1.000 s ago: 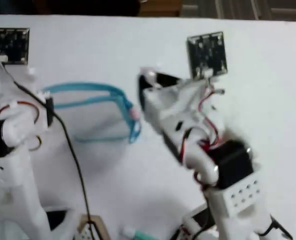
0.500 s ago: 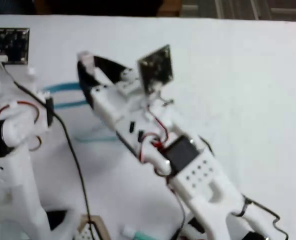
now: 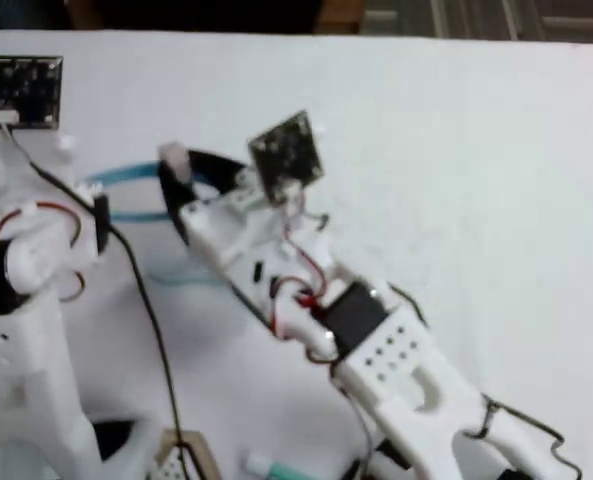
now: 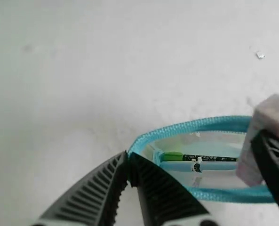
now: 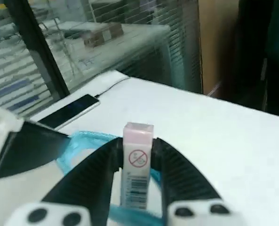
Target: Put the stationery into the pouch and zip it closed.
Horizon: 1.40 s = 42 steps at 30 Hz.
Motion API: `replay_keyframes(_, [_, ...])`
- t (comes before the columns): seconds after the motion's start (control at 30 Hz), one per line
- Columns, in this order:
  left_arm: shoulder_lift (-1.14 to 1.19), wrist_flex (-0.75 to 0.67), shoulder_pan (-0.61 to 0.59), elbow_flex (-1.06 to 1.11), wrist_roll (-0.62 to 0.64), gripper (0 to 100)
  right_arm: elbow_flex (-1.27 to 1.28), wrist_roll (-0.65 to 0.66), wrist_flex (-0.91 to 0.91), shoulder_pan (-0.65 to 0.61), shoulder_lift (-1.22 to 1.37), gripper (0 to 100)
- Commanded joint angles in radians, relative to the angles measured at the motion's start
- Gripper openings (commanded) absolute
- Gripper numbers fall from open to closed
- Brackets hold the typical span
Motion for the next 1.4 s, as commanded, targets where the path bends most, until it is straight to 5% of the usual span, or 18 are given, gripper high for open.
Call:
replay_keyframes(0.0, [0.081,0.005,0.008,0.069,-0.006,2,0.009,0.049,0.031,-0.004,0.004,21.4])
replay_keyframes(0.13, [0.081,0.005,0.004,0.069,-0.006,2,-0.069,0.057,0.119,-0.007,-0.036,38.2])
replay_keyframes(0.27, [0.081,0.005,0.004,0.069,-0.006,2,-0.181,0.055,0.263,-0.002,-0.131,37.5])
replay_keyframes(0.4, [0.081,0.005,0.004,0.069,-0.006,2,-0.236,0.055,0.406,0.044,-0.263,28.9])
replay_keyframes(0.57, [0.079,0.005,0.004,0.069,-0.006,2,-0.183,0.115,0.467,0.283,-0.464,1.7])
replay_keyframes(0.7, [0.079,0.005,0.007,0.069,-0.008,2,0.032,0.27,0.47,0.507,-0.636,8.6])
replay_keyframes(0.87, [0.079,0.005,0.007,0.064,-0.008,2,0.423,0.397,0.464,0.742,-0.908,3.7])
replay_keyframes(1.03, [0.079,0.005,0.007,0.06,-0.008,2,0.741,0.5,0.464,0.865,-1.159,1.8])
replay_keyframes(1.37, [0.081,0.002,0.008,0.068,-0.008,2,1.074,0.503,0.469,0.97,-1.102,1.8])
